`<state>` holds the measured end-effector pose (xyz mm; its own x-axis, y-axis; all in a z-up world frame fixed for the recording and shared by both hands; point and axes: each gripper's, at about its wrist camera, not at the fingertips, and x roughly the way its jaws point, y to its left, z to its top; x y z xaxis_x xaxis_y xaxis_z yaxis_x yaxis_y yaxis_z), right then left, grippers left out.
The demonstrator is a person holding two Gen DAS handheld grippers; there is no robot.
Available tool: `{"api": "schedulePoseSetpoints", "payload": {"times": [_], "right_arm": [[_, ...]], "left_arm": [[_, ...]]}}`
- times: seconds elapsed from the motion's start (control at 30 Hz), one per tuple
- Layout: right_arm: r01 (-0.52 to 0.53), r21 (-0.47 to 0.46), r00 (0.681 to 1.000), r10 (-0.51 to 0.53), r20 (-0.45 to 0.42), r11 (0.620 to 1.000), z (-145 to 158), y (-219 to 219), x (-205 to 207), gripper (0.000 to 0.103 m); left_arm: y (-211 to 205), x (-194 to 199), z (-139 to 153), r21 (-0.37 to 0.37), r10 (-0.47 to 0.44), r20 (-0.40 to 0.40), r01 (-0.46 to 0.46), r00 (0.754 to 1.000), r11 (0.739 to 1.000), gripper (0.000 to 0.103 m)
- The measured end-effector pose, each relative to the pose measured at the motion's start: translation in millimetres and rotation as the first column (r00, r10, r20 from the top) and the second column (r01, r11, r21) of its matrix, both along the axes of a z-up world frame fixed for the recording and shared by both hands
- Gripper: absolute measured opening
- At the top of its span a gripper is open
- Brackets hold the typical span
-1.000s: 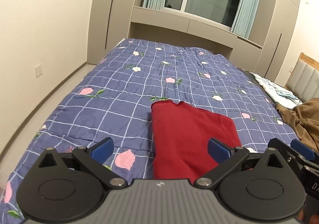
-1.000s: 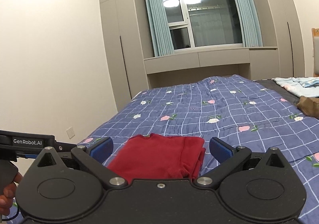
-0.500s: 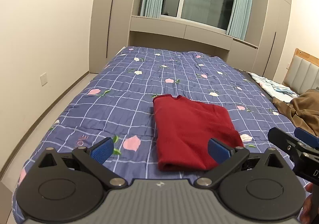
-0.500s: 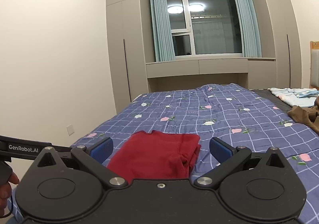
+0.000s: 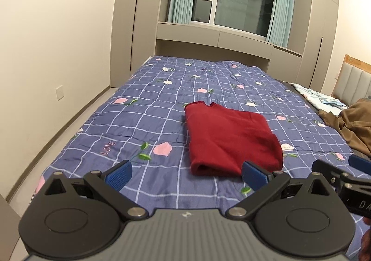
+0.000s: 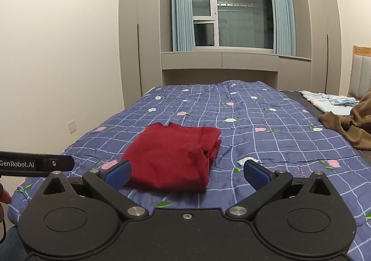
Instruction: Fold small clothes
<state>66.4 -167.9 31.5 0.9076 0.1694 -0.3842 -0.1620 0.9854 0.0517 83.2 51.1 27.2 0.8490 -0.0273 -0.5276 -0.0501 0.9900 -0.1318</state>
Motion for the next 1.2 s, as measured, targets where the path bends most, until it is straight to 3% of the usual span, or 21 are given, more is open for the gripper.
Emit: {"api": "schedulePoseSetpoints", "payload": {"times": [0.57, 1.0, 1.2], "right_arm": [[-0.019, -0.047, 0.999, 0.020, 0.029, 0.999, -4, 2, -40, 0.103], [0.038, -0.081, 0.999, -0.035, 0.037, 0.996, -31, -9, -56, 0.103], [0.071, -0.055, 0.996, -0.067, 0.064, 0.996, -37, -16, -58, 0.103]], "left_arm": [[0, -47, -5, 0.041, 0.005, 0.030, -0.006, 1.000, 0.999, 0.102], [-7, -54, -29, 0.033, -0.007, 0.003, 0.007, 1.000, 0.999, 0.102], [-12, -53, -37, 0.047, -0.018, 0.002, 0.018, 1.000, 0.999, 0.102]]}}
